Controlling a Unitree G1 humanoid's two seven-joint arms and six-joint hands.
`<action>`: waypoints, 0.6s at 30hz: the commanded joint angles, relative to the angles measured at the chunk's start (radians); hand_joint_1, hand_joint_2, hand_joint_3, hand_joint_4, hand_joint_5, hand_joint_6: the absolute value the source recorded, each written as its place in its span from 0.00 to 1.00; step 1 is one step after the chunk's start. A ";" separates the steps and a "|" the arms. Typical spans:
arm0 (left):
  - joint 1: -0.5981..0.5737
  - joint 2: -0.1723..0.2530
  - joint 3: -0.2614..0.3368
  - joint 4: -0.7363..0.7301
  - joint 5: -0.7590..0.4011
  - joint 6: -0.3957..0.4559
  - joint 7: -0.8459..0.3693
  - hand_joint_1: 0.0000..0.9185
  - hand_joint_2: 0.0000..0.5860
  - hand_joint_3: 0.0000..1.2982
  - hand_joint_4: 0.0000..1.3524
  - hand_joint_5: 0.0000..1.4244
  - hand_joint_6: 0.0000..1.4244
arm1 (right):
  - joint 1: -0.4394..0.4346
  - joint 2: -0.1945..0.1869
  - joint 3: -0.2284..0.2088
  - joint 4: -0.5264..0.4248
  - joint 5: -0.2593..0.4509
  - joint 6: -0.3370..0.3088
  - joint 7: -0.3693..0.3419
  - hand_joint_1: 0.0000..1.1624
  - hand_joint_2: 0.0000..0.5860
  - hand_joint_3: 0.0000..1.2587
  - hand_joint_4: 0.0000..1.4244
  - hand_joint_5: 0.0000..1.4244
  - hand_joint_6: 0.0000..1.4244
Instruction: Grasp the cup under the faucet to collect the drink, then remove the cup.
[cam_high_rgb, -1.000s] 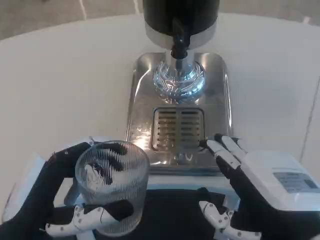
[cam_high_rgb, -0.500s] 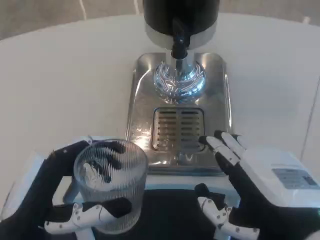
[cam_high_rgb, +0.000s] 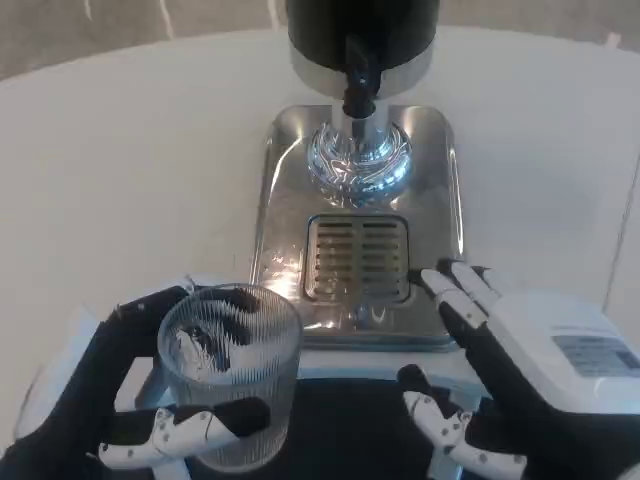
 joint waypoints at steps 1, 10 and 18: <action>-0.025 0.002 -0.001 0.018 -0.014 0.001 0.000 0.52 0.22 0.80 0.92 1.00 1.00 | 0.019 0.008 -0.020 -0.027 -0.003 -0.011 0.006 0.30 0.89 0.05 0.00 0.00 0.08; -0.081 -0.012 -0.007 0.056 -0.003 0.016 0.013 0.52 0.22 0.80 0.92 1.00 1.00 | 0.020 0.016 -0.023 -0.021 -0.009 -0.019 0.024 0.30 0.89 0.05 0.00 0.00 0.08; -0.203 -0.049 -0.033 0.159 0.065 0.017 0.060 0.52 0.22 0.80 0.92 1.00 1.00 | 0.039 0.021 -0.040 -0.039 0.000 -0.021 0.051 0.30 0.89 0.05 0.00 0.00 0.08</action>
